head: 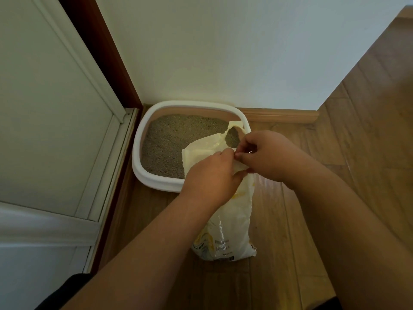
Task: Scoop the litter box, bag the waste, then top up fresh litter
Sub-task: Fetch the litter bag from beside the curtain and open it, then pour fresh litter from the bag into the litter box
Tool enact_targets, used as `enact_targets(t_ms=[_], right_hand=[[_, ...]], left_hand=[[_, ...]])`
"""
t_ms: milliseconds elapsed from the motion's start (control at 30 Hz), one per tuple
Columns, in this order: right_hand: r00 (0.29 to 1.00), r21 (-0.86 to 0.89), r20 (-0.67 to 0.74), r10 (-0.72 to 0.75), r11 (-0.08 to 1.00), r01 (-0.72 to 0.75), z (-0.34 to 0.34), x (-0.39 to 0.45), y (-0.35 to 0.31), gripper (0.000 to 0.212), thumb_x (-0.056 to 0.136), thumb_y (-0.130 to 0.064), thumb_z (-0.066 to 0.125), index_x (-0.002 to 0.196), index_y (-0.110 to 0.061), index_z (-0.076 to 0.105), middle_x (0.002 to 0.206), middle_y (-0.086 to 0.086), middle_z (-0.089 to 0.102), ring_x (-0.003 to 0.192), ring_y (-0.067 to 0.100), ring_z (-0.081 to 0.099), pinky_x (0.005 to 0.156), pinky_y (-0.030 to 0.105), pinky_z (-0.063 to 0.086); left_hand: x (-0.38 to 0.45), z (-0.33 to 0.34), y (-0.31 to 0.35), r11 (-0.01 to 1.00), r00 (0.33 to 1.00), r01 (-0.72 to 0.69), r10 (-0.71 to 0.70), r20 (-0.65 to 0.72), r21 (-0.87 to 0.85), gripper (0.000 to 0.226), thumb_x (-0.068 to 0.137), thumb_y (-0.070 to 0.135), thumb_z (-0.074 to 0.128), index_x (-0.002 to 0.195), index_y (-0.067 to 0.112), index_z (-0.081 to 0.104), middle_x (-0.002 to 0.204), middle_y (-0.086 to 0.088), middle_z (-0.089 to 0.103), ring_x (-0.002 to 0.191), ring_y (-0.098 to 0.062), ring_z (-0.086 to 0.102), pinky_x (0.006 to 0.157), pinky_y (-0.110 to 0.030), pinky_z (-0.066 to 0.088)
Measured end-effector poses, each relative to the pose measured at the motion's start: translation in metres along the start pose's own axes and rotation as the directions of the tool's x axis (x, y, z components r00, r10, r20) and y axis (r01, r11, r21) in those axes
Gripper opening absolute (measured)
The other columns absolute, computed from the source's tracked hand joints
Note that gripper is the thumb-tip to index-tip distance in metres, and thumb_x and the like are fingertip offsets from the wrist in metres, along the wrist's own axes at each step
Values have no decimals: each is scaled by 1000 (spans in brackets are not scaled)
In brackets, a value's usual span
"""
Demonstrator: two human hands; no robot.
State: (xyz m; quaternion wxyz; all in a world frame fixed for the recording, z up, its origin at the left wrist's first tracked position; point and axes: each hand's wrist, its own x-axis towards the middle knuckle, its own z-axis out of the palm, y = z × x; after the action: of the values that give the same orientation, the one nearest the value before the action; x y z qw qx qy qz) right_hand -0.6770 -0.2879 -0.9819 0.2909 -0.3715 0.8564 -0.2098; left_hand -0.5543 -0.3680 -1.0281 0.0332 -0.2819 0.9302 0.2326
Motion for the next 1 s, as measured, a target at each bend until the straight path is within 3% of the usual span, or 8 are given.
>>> enact_targets(t_ms=[233, 367, 500, 667, 767, 900, 967, 1000], right_hand=[[996, 316, 20, 92, 944, -94, -7, 0, 17, 11, 96, -13, 65, 101, -22, 62, 97, 2, 73, 85, 18, 73, 82, 42, 63], [996, 367, 60, 68, 926, -85, -2, 2, 19, 12, 95, -11, 63, 102, -21, 64, 100, 1, 72, 92, 18, 72, 87, 43, 62], [996, 275, 66, 60, 959, -76, 5, 5, 24, 23, 95, -7, 57, 108, -25, 64, 105, -8, 67, 99, 11, 65, 92, 37, 57], [984, 155, 164, 67, 984, -92, 23, 6, 40, 51, 94, -12, 65, 140, -28, 51, 129, -8, 58, 109, 14, 60, 87, 29, 53], [974, 277, 224, 20, 957, -83, 45, 2, 53, 68, 91, -28, 74, 148, -44, 42, 145, -12, 50, 119, 13, 59, 88, 29, 53], [960, 473, 277, -45, 876, -96, 77, -9, 64, 76, 86, -45, 77, 150, -53, 36, 157, -19, 38, 137, 8, 46, 82, 17, 46], [950, 521, 302, -78, 848, -95, 88, -11, 69, 82, 84, -45, 79, 152, -52, 33, 159, -22, 34, 141, 6, 39, 94, 20, 42], [946, 544, 309, -93, 834, -96, 92, -12, 72, 84, 83, -44, 80, 152, -52, 33, 159, -23, 34, 141, 4, 39, 99, 23, 40]], left_hand=[[2, 8, 7, 999, 999, 50, -50, 0, -9, 55, 92, 80, 44, 107, 28, 49, 85, 10, 59, 76, -13, 61, 58, -32, 46], [5, 7, 1, 996, 998, 62, -61, -25, 70, 41, 102, 66, 42, 95, 25, 44, 83, 6, 56, 75, -18, 58, 58, -34, 40], [5, 6, -6, 999, 998, 36, -35, -51, 16, 31, 108, 51, 40, 94, 26, 48, 75, 9, 50, 79, -19, 60, 65, -34, 44], [1, -1, -14, 1000, 999, 16, -15, -48, 19, 33, 109, 48, 39, 112, 21, 57, 84, 5, 57, 87, -23, 64, 68, -36, 46], [-1, -7, -20, 999, 999, 22, -21, -47, 26, 33, 110, 45, 40, 125, 19, 55, 93, -1, 65, 91, -25, 66, 71, -37, 49], [-4, -5, -19, 999, 997, 26, -28, -71, -29, 44, 109, 39, 47, 149, 32, 32, 96, 1, 67, 82, -17, 65, 70, -35, 53], [-5, -2, -18, 1000, 1000, 9, -10, -27, -30, 65, 108, 34, 50, 160, 46, 13, 94, 5, 63, 82, -14, 65, 73, -35, 57], [-4, -2, -19, 1000, 1000, 4, -4, -11, -11, 63, 109, 32, 50, 160, 47, 17, 101, 4, 66, 91, -16, 68, 80, -38, 58]])
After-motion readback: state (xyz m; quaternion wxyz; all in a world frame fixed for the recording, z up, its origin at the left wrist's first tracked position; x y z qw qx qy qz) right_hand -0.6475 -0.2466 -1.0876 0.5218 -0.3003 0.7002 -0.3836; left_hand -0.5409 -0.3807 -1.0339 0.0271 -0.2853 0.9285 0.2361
